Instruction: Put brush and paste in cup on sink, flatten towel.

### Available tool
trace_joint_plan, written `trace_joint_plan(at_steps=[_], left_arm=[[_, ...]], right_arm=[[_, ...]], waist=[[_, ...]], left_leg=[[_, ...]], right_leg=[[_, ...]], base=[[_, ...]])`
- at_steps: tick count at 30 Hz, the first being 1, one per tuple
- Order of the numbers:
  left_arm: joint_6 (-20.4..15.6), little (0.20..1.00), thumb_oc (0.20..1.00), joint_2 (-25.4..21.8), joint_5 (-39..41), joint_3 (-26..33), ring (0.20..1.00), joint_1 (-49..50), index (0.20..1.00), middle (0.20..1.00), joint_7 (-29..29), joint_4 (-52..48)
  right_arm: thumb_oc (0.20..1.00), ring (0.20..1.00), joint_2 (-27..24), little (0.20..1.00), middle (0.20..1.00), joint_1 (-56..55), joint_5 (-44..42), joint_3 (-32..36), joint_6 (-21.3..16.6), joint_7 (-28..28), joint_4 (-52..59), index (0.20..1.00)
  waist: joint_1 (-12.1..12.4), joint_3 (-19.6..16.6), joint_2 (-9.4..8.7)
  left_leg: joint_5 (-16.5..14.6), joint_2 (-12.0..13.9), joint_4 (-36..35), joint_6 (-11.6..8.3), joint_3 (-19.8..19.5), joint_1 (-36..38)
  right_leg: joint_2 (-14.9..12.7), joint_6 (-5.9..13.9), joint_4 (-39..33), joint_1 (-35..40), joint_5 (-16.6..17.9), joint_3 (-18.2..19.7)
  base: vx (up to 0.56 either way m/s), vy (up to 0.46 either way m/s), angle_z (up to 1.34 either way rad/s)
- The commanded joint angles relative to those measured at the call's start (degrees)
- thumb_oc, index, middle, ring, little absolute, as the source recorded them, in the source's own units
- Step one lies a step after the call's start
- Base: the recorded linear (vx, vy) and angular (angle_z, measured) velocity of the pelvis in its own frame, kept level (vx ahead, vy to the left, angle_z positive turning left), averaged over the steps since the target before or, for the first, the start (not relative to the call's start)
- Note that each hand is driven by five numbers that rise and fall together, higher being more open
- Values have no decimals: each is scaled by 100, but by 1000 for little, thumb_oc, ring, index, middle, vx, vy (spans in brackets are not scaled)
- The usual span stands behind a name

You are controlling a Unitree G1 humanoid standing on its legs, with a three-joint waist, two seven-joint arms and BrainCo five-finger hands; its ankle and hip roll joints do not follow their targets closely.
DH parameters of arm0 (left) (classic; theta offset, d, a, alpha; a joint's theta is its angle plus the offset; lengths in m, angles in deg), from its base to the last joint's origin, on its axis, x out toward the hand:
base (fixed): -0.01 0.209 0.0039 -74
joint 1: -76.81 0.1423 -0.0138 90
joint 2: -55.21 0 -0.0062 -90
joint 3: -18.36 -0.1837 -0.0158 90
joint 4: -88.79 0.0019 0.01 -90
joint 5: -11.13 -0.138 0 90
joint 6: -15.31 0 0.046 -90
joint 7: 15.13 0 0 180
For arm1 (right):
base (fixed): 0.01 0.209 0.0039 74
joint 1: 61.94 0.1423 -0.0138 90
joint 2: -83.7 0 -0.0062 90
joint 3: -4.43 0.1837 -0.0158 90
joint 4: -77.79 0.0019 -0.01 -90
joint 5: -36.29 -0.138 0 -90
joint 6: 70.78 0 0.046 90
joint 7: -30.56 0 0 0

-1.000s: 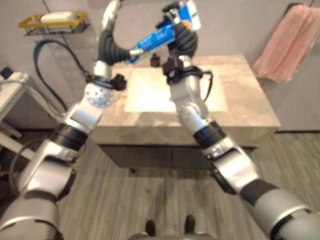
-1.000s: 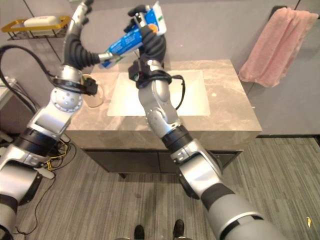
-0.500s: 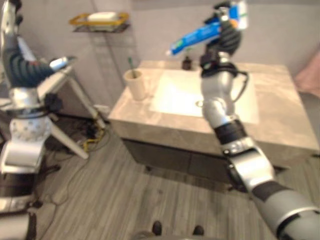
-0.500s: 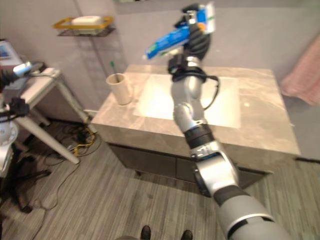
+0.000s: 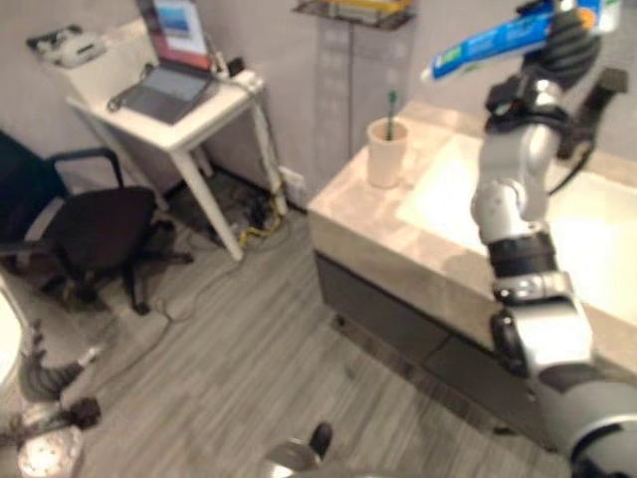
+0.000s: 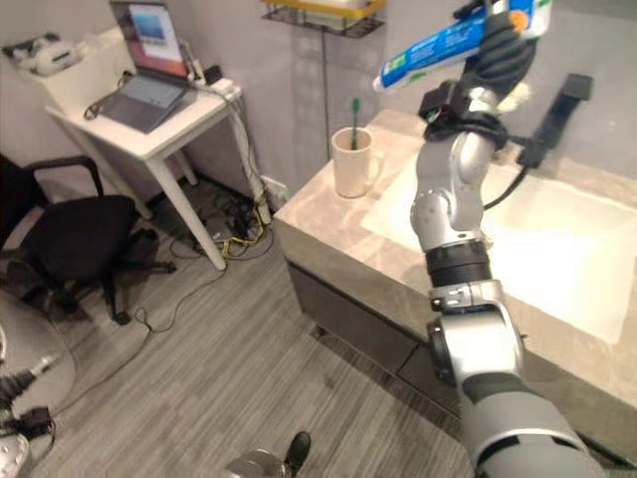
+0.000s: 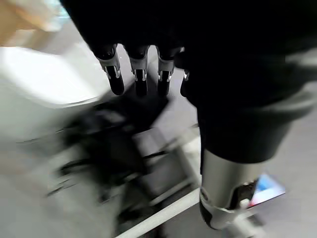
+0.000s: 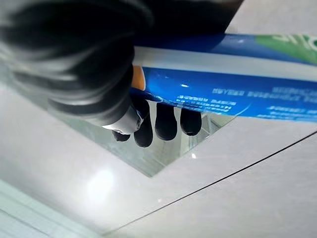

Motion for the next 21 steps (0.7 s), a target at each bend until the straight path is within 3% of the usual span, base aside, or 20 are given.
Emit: trace_joint_plan(at_steps=[1,3,5,14,21], left_arm=[[242,1000,1000,-222,69,-367,1000,-555,1000,1000,56,1211],[222,1000,1000,-171,150,-476,1000,-688,1000,1000,50,1507],[385,1000,1000,15,189,-890,1000,-1090,1000,1000,37,2715],[357,1000,1000,190,129,-1429,1000,-1316,1000,1000,173,2965],[403,1000,1000,287,-82,-1667,1000,-1545,1000,1000,152,3371]], right_arm=[[200,200,-317,200,200,713,134,-507,-325,16,38,200],[200,200,-316,200,200,735,135,-539,-327,-1,21,200],[200,200,-255,200,200,834,231,-691,-324,-84,-59,200],[200,200,-268,200,200,859,582,-826,-307,-279,33,200],[200,200,-140,200,200,949,1078,-1261,-5,-421,-308,200]], waist=[[-21,-256,-277],[-24,-251,-281],[-72,-237,-335],[-114,-136,-343],[-237,-48,-421]], left_leg=[[-117,295,68,-226,197,-176],[-111,289,68,-225,178,-200],[-107,268,68,-214,144,-237],[-115,181,68,-142,119,-359],[-174,168,68,-100,282,-347]], right_leg=[[-405,275,-6,527,-255,256],[-404,276,-6,514,-257,241],[-409,282,-6,503,-259,211],[-468,348,-6,417,-204,178],[-511,378,-6,324,-118,340]], base=[[34,17,24],[44,17,19],[57,25,14],[23,35,1],[13,36,-6]])
